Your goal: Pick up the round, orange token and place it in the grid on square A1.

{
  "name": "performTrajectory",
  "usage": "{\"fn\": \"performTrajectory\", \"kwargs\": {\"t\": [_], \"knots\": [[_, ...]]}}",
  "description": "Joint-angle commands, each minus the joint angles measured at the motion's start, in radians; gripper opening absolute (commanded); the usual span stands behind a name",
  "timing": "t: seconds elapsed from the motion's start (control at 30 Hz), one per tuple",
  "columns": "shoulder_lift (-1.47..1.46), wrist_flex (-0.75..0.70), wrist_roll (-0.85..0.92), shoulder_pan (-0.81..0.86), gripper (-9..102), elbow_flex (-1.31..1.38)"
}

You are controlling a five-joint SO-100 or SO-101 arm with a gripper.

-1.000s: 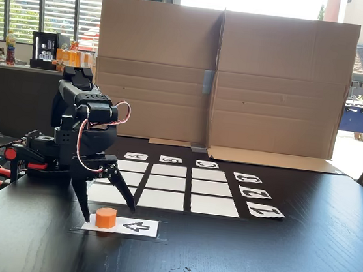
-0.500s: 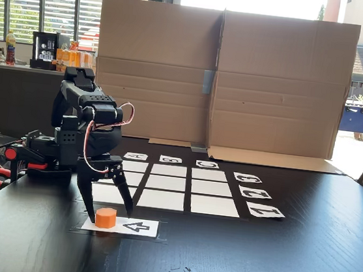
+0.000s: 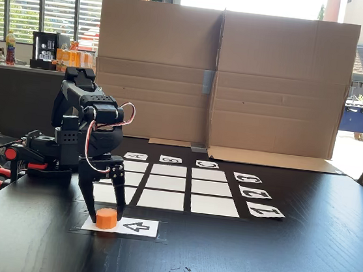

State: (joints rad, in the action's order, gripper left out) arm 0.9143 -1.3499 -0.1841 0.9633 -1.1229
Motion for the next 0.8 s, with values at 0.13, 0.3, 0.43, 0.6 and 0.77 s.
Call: {"fn": "performTrajectory", "kwargs": {"t": [0.13,0.3,0.43,0.6,0.77], "knots": [[0.074,0.009,0.002,0.006,11,0.072],[0.186,-0.017,0.002,0.023,10,0.067],[0.298,-0.072,0.005,0.037,10,0.054],[0.492,-0.091,0.012,0.049,10,-0.084],[0.762,-0.091,0.021,0.044,10,-0.298]]}}
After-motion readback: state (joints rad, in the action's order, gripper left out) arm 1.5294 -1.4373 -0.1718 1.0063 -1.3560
